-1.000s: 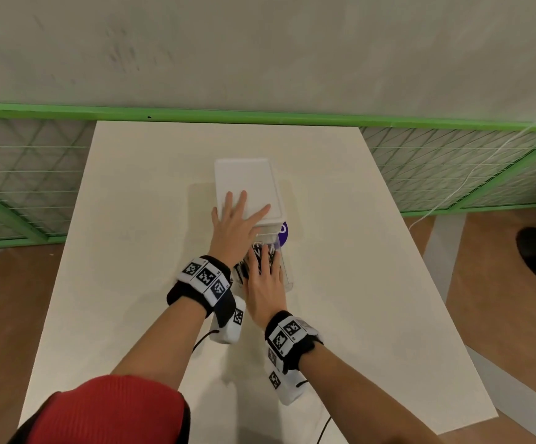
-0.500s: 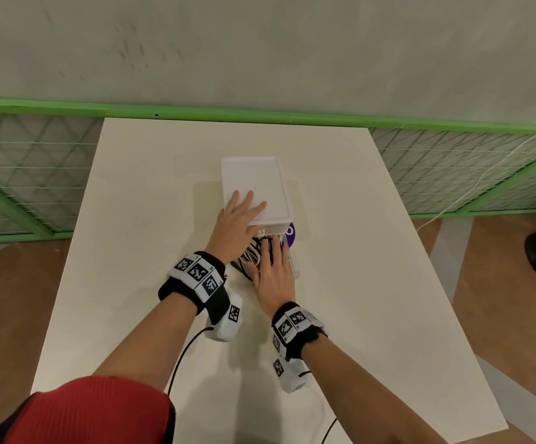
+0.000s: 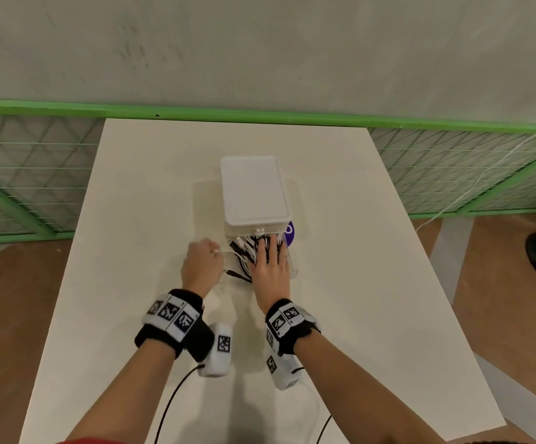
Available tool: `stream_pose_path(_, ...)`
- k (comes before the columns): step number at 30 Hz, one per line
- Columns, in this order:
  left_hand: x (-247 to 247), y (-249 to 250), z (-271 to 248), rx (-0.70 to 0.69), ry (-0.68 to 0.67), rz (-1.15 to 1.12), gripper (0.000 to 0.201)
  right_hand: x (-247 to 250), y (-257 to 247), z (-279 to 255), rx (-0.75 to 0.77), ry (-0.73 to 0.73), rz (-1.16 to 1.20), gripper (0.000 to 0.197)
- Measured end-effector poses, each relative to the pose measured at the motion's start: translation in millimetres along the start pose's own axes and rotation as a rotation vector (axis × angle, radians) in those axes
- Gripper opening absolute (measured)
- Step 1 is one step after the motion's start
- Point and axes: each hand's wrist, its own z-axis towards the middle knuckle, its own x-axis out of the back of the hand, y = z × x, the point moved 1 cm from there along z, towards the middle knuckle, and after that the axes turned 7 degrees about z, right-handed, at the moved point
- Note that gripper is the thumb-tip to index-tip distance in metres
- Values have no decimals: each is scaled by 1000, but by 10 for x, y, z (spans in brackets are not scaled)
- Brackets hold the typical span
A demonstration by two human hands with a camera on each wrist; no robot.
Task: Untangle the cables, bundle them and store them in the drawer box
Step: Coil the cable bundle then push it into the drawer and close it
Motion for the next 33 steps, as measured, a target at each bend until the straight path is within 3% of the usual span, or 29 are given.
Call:
stream_pose_path(2,-106,-45,-87,170,-252,22,38,-6,2,5,6,4,12,60)
stream_pose_path(4,-111,-23,-121,240,-327,-124,41,-3,13,5,21,18,25,60)
stream_pose_path(6,-115,17,-143,187,-294,-315,25,-2,20,9,23,23,42,61)
stream_pose_path(8,-94,52,-168,110,-157,-381,6,-20,29,10,32,31,55,61)
stream_pose_path(11,-159,97,-188,67,28,-373,12,-25,47,5,32,42,72,61)
stream_pose_path(15,-365,104,-288,39,173,-402,9,-21,48,-43,37,41,75,61)
stream_pose_path(18,-472,6,-352,149,256,-568,36,-14,46,-101,27,65,74,62)
stream_pose_path(21,-505,-43,-340,215,238,-673,65,17,13,-141,22,81,79,60)
stream_pose_path(27,-529,226,-264,-188,328,-417,27,4,30,-158,45,93,126,59)
stream_pose_path(31,-580,257,-235,-218,282,-283,20,44,9,-181,39,75,196,65)
stream_pose_path(33,-562,258,-192,-199,286,-205,18,25,18,-192,48,65,213,58)
